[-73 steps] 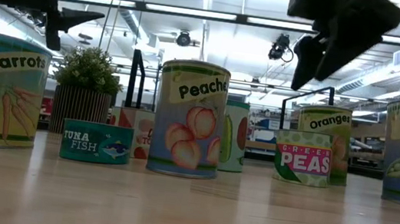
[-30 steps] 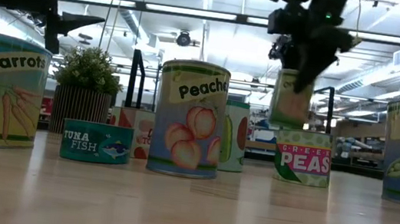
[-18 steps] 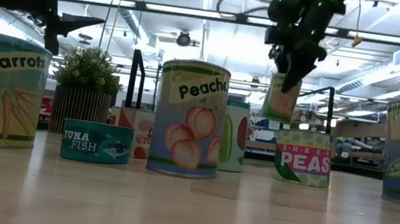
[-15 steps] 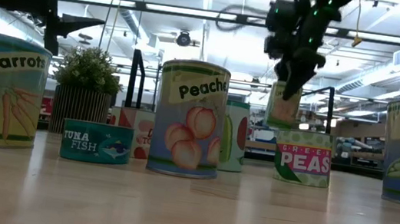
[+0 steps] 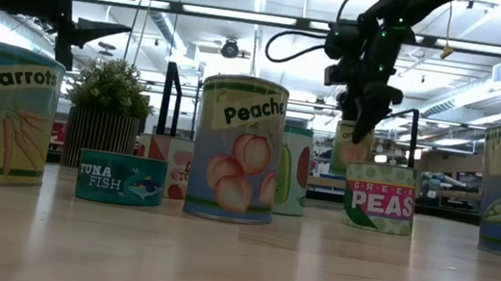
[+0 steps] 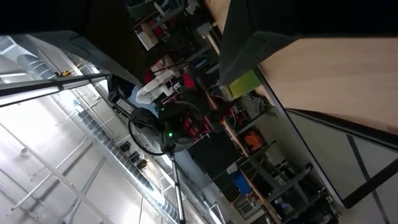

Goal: Pick and place cans onto a shelf
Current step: Put the canned oranges can on the shelf

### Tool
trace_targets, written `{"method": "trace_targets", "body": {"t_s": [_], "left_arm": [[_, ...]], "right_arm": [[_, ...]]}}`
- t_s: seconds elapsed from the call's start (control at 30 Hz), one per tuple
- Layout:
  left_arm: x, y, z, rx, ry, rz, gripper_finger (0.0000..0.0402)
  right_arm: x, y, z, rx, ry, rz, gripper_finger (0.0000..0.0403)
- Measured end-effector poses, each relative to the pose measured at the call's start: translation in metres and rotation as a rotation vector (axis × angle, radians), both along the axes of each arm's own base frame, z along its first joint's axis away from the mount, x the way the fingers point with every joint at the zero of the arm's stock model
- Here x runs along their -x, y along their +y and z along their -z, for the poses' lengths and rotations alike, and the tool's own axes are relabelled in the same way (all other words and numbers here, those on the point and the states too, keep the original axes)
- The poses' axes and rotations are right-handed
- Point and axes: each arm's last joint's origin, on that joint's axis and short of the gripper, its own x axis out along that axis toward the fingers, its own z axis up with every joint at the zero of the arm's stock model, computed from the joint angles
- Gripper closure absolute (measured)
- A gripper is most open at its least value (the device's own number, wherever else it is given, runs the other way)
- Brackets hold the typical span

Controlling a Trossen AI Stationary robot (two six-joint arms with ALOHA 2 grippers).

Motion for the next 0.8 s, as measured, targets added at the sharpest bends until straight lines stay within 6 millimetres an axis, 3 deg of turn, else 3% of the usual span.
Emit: {"method": "trace_targets", "body": {"t_s": [0.3,0.8], "left_arm": [[-0.0004,-0.0006,-0.0001,-0.002,-0.005,0.026,0.0191],[-0.0008,-0.001,0.0006,0.005,-0.004,0.041,0.0191]], "right_arm": [[-0.005,-0.0012,0.0065,0.07,0.058,0.016,0.0007],[0.0004,-0.0019,0.002,0.251,0.173,0.135,0.0009]]}}
